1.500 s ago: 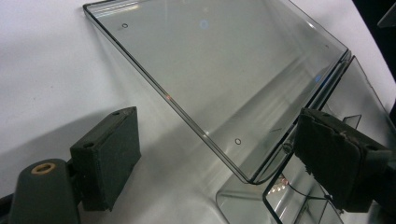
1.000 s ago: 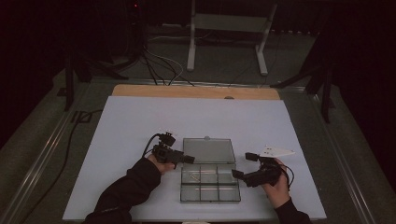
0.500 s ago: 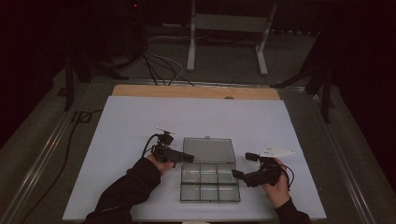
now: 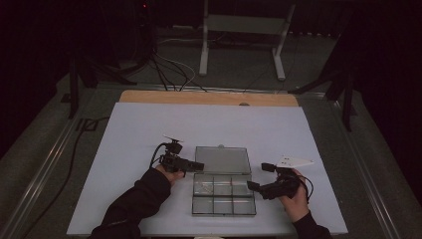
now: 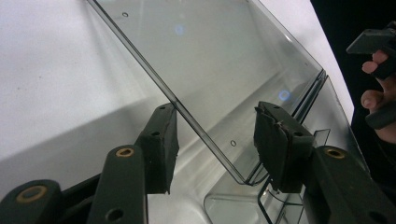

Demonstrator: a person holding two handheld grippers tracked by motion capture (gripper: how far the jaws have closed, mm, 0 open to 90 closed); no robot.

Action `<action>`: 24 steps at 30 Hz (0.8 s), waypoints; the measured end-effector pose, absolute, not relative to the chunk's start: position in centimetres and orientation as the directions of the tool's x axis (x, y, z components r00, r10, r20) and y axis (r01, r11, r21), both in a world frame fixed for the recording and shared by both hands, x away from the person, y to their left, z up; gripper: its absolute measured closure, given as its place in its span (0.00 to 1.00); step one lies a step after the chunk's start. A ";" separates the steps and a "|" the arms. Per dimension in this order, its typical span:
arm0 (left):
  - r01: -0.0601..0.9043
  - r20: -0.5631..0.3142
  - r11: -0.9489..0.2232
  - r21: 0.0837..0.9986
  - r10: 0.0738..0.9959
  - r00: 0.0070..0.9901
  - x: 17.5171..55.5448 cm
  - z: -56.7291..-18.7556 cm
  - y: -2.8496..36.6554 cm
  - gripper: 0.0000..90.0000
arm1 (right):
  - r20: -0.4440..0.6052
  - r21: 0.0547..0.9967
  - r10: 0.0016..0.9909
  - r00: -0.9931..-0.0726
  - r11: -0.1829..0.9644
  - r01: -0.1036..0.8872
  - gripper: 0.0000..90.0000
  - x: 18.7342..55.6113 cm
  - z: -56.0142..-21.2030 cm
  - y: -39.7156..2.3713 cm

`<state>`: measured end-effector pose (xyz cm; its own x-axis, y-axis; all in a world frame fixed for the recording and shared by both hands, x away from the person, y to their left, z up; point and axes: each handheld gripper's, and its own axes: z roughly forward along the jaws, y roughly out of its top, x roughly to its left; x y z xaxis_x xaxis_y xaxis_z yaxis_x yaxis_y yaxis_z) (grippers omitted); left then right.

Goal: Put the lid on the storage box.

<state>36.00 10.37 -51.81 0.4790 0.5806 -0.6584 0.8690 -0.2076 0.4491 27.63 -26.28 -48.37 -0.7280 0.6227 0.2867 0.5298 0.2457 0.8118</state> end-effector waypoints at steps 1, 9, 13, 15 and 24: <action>0.864 -0.652 -0.213 0.457 0.580 0.488 36.0 -51.7 10.4 0.60 | 0.286 0.812 0.623 -0.728 0.246 0.530 0.00 27.6 -48.4 -26.3; 0.846 -0.639 -0.208 0.491 0.573 0.513 35.8 -51.4 10.6 0.69 | 0.284 0.813 0.624 -0.728 0.246 0.528 0.00 27.6 -48.3 -26.3; 0.841 -0.640 -0.206 0.501 0.566 0.520 35.8 -51.4 10.8 0.72 | 0.286 0.813 0.625 -0.727 0.244 0.529 0.00 27.6 -48.3 -26.4; 0.837 -0.636 -0.207 0.507 0.566 0.525 35.8 -51.3 10.8 0.73 | 0.286 0.813 0.625 -0.727 0.243 0.529 0.00 27.6 -48.3 -26.4; 0.820 -0.629 -0.213 0.532 0.549 0.551 35.8 -51.1 11.2 0.79 | 0.286 0.815 0.624 -0.727 0.241 0.527 0.00 27.6 -48.2 -26.5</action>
